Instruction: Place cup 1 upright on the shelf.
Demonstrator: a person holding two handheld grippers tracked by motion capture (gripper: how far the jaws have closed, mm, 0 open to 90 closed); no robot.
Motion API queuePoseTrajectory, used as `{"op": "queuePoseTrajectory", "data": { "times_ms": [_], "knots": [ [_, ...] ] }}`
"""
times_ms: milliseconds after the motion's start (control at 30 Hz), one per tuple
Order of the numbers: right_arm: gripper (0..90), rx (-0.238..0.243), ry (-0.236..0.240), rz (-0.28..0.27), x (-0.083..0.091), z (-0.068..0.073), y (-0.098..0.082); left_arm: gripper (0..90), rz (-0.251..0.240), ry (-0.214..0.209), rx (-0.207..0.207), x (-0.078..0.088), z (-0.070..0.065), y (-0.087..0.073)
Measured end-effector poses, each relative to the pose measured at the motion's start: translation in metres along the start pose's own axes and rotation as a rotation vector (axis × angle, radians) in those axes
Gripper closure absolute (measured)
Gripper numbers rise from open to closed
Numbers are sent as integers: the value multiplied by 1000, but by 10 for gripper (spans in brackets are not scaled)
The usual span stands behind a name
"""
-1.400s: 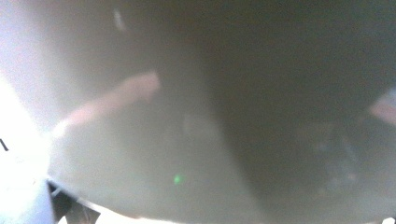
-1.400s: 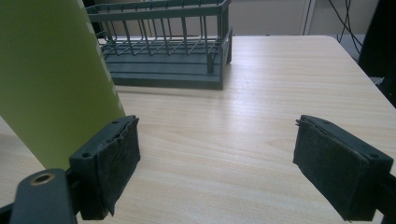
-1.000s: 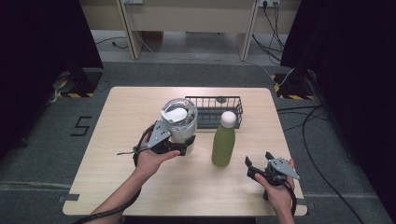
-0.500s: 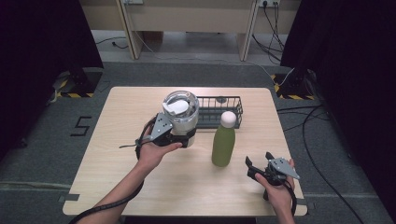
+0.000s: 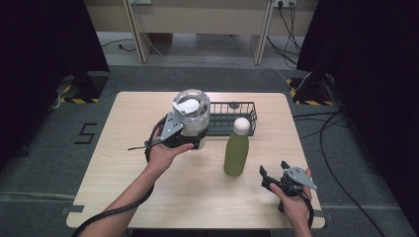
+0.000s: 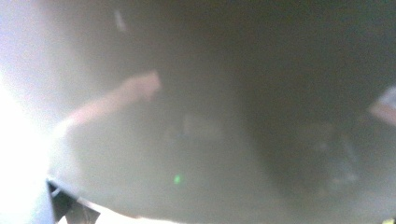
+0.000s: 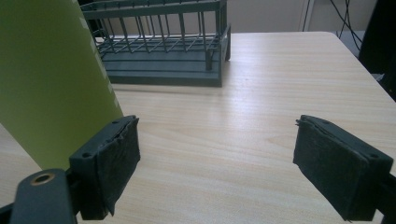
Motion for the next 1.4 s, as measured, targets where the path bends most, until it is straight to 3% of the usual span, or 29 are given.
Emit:
{"op": "queuePoseTrajectory", "data": {
  "times_ms": [467, 1400],
  "knots": [
    [147, -2, -2, 1, 0, -1, -1, 87, -11, 7, 15, -13, 11, 7],
    [148, -5, -4, 6, -1, -1, -2, 87, -20, 15, 0, -34, 20, 20]
  ]
}}
Point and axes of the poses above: each handheld gripper's, and its own axes: x roughly backward along the jaws, y roughly out of its top, z roughly to its left, the point moved 4 cm from there along -x, roughly forward along the jaws, and after that the axes turned 15 degrees about -y, right-handed, at the moved point
